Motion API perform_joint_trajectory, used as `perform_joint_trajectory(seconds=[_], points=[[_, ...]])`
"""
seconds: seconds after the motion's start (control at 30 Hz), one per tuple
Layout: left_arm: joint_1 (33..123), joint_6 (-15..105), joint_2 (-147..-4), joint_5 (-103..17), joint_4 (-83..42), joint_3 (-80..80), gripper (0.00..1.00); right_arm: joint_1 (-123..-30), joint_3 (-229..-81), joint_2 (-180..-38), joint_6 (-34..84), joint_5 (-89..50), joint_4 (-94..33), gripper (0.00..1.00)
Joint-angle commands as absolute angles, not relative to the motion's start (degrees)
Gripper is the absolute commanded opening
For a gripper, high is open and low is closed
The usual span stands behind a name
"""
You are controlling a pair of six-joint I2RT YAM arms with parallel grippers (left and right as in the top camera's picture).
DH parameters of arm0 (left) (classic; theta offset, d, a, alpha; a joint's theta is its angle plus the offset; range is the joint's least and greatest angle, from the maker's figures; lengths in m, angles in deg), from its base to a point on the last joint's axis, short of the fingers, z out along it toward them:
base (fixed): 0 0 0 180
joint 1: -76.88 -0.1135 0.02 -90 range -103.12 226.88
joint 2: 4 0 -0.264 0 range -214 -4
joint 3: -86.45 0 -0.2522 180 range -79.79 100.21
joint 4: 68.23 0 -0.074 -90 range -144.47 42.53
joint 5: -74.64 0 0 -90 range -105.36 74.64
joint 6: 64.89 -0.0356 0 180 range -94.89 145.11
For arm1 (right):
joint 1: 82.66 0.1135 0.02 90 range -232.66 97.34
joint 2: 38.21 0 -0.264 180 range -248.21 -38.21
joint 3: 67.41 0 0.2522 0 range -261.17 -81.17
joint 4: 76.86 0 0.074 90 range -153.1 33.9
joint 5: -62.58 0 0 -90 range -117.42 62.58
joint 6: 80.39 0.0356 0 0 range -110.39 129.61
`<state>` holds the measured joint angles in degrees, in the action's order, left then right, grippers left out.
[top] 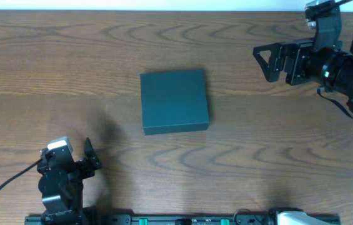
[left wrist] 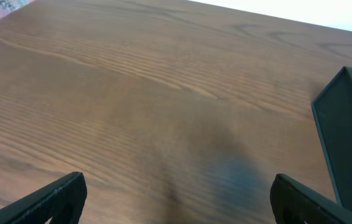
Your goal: Pack container
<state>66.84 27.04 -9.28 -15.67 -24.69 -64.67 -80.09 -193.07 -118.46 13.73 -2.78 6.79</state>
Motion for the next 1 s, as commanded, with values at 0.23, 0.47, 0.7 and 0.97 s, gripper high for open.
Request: perform_joint_trajectory(seconds=[0.23, 0.47, 0.7, 0.97], points=[[66.4, 29.1, -4.2, -16.6, -25.4, -70.9, 0.95, -80.0, -193.1, -118.5, 14.3, -2.4, 7.0, 0.99], [66.4, 28.9, -4.3, -16.5, -25.1, -71.7, 0.95, -80.0, -193.1, -118.5, 14.3, -2.4, 7.0, 0.99], [66.4, 26.8, -4.4, -16.5, -25.1, -71.7, 0.95, -80.0, -193.1, -118.5, 14.3, -2.4, 7.0, 0.99], [66.4, 26.8, -4.4, -16.5, -25.1, -71.7, 0.95, -80.0, -193.1, -118.5, 14.3, -2.4, 7.0, 0.99]])
